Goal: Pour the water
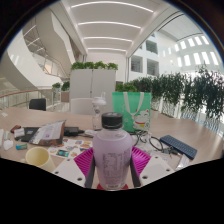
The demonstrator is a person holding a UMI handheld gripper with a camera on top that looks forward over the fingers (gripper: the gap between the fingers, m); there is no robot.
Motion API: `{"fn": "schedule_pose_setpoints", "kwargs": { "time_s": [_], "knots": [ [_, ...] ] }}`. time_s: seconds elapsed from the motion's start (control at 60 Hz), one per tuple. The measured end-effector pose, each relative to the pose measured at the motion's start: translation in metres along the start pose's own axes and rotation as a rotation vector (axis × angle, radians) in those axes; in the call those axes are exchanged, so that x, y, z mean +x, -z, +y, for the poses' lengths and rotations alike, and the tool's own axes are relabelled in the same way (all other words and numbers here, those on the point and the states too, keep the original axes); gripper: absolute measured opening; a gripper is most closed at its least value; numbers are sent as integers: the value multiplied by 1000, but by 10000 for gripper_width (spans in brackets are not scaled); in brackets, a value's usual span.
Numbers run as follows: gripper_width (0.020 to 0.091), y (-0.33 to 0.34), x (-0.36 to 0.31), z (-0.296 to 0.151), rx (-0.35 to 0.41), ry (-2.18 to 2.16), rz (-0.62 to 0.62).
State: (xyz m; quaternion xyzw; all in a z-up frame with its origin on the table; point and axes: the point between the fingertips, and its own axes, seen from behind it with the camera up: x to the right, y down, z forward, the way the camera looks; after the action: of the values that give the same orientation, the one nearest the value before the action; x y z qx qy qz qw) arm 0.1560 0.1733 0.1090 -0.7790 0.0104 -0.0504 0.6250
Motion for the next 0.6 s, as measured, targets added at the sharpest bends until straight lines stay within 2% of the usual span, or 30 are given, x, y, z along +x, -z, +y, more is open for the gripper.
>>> {"fn": "schedule_pose_setpoints", "kwargs": {
  "time_s": [0.15, 0.183, 0.217, 0.367, 0.4, 0.433, 0.5, 0.517, 0.6],
  "knots": [
    [554, -5, -10, 49, -84, 3, 1],
    [552, -19, -3, 47, -54, -7, 14],
    [551, -3, -2, 49, -51, -45, 21],
    [569, -3, 1, 51, -73, -112, 27],
    [588, 1, 2, 55, -103, -118, 27],
    [640, 6, 3, 62, -149, -134, 32],
    [843, 17, -3, 67, -206, -178, 28],
    [856, 22, -3, 66, -211, -188, 27],
    [832, 45, -9, 65, -244, -194, 26]
  ]
}}
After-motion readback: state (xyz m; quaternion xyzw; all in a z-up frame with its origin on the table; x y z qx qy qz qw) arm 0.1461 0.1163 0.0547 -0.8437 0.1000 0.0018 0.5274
